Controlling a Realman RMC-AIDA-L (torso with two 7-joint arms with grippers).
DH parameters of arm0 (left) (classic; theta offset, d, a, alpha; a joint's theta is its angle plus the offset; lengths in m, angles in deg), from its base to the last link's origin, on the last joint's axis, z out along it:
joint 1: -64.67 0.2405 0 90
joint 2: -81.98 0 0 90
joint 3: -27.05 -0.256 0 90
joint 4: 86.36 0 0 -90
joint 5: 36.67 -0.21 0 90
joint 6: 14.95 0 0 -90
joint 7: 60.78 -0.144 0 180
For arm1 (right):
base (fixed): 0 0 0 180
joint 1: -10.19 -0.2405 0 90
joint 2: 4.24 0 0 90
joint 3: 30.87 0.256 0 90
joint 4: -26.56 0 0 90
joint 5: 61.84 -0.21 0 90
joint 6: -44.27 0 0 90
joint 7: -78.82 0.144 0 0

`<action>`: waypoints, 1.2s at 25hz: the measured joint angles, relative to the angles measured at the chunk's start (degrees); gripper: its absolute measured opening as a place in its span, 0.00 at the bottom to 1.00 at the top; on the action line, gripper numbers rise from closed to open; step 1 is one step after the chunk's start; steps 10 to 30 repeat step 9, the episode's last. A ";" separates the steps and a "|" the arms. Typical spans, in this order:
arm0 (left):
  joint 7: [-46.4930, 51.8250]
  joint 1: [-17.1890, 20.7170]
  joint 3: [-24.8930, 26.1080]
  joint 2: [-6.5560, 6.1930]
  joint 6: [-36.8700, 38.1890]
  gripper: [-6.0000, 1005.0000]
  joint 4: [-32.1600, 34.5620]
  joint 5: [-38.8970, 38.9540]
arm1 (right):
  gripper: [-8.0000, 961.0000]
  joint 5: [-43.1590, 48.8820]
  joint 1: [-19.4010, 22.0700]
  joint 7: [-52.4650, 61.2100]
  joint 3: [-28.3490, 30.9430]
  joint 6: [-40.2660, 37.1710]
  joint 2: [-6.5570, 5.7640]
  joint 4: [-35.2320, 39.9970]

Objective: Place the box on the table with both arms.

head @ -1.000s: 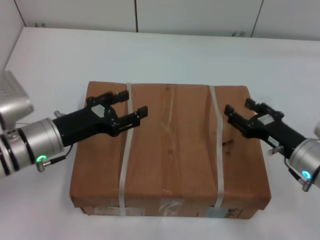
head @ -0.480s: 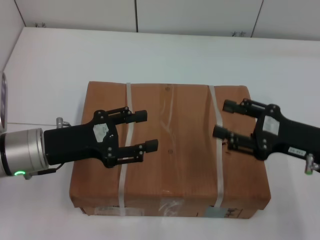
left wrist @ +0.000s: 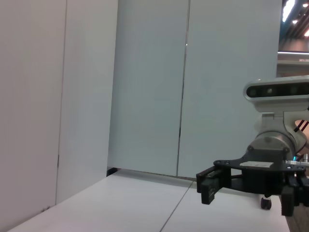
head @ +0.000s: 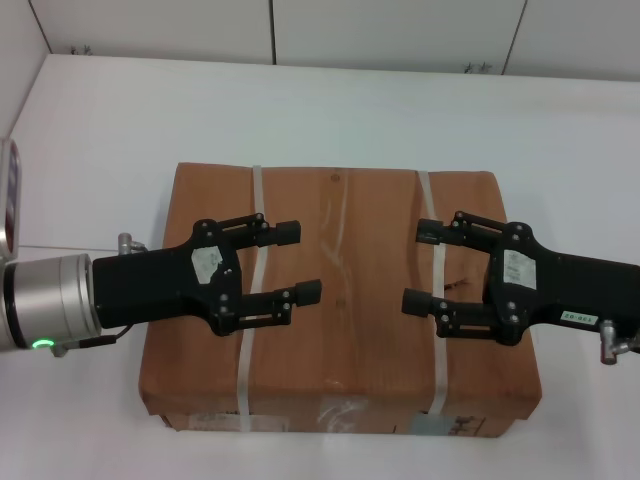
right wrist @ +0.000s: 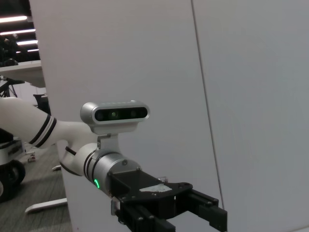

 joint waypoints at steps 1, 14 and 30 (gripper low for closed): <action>0.02 -0.02 0.04 0.03 0.01 0.73 -0.01 -0.06 | 0.89 0.00 -0.07 -0.02 -0.18 -0.02 0.00 0.01; -0.05 -0.02 0.11 0.14 0.00 0.73 0.01 -0.12 | 0.89 -0.02 -0.59 -0.06 -0.20 0.41 0.17 0.07; -0.05 -0.02 0.11 0.14 0.00 0.73 0.01 -0.12 | 0.89 -0.02 -0.59 -0.06 -0.20 0.41 0.17 0.07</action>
